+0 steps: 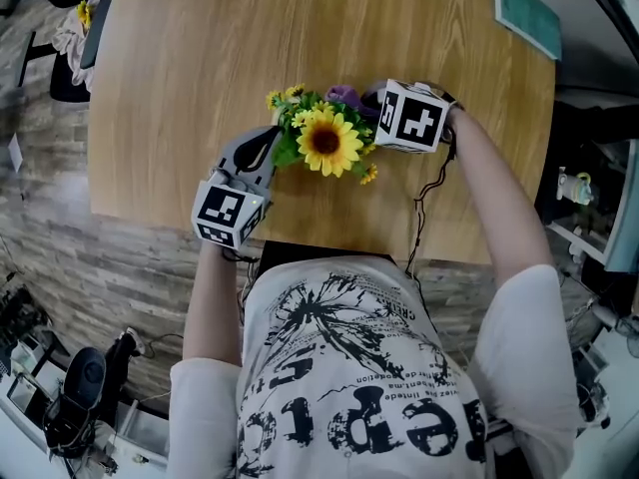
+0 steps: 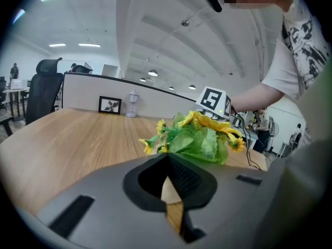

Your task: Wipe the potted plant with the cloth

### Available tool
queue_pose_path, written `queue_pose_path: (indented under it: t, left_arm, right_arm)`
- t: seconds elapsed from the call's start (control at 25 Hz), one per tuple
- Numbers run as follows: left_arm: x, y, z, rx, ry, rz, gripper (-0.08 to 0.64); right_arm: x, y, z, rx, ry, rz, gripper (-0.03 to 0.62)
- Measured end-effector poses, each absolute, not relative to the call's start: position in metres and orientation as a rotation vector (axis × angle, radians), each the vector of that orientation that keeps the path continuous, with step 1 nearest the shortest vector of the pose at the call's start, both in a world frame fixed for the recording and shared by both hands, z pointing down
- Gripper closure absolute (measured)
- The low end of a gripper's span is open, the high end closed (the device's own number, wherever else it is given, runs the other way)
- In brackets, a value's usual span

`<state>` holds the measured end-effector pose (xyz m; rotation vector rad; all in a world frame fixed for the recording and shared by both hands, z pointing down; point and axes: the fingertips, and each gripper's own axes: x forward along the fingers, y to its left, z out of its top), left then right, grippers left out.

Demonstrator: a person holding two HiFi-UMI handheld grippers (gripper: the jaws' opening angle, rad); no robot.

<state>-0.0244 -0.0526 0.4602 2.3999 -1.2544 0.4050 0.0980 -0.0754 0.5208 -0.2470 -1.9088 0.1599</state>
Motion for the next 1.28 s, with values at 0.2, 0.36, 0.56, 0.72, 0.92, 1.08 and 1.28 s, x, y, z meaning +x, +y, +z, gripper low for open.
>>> queue_pose_path:
  t: [0.2, 0.36, 0.56, 0.72, 0.92, 1.08, 1.28]
  left_arm:
    - [-0.026, -0.054, 0.461, 2.399, -1.280, 0.399, 0.557]
    - [-0.025, -0.054, 0.462, 2.408, -1.313, 0.413, 0.557]
    - [-0.025, -0.053, 0.459, 2.388, -1.332, 0.426, 0.558]
    - [-0.020, -0.049, 0.455, 2.430, -1.304, 0.524, 0.558]
    - [-0.022, -0.044, 0.423, 2.477, -1.353, 0.494, 0.557]
    - [-0.026, -0.037, 0.395, 2.515, -1.415, 0.453, 0.557]
    - [-0.035, -0.039, 0.372, 2.566, -1.421, 0.494, 0.557]
  right_arm:
    - [0.108, -0.065, 0.522, -0.211, -1.892, 0.187, 0.518]
    - [0.116, -0.062, 0.523, -0.166, -1.890, 0.202, 0.518]
    - [0.133, -0.079, 0.511, 0.013, -1.860, 0.175, 0.518]
    - [0.145, -0.106, 0.494, 0.245, -1.858, 0.133, 0.517]
    - [0.152, -0.140, 0.461, 0.557, -1.923, 0.102, 0.517]
    - [0.134, -0.150, 0.420, 0.679, -2.072, 0.032, 0.517]
    - [0.090, -0.143, 0.368, 0.753, -2.240, -0.033, 0.517]
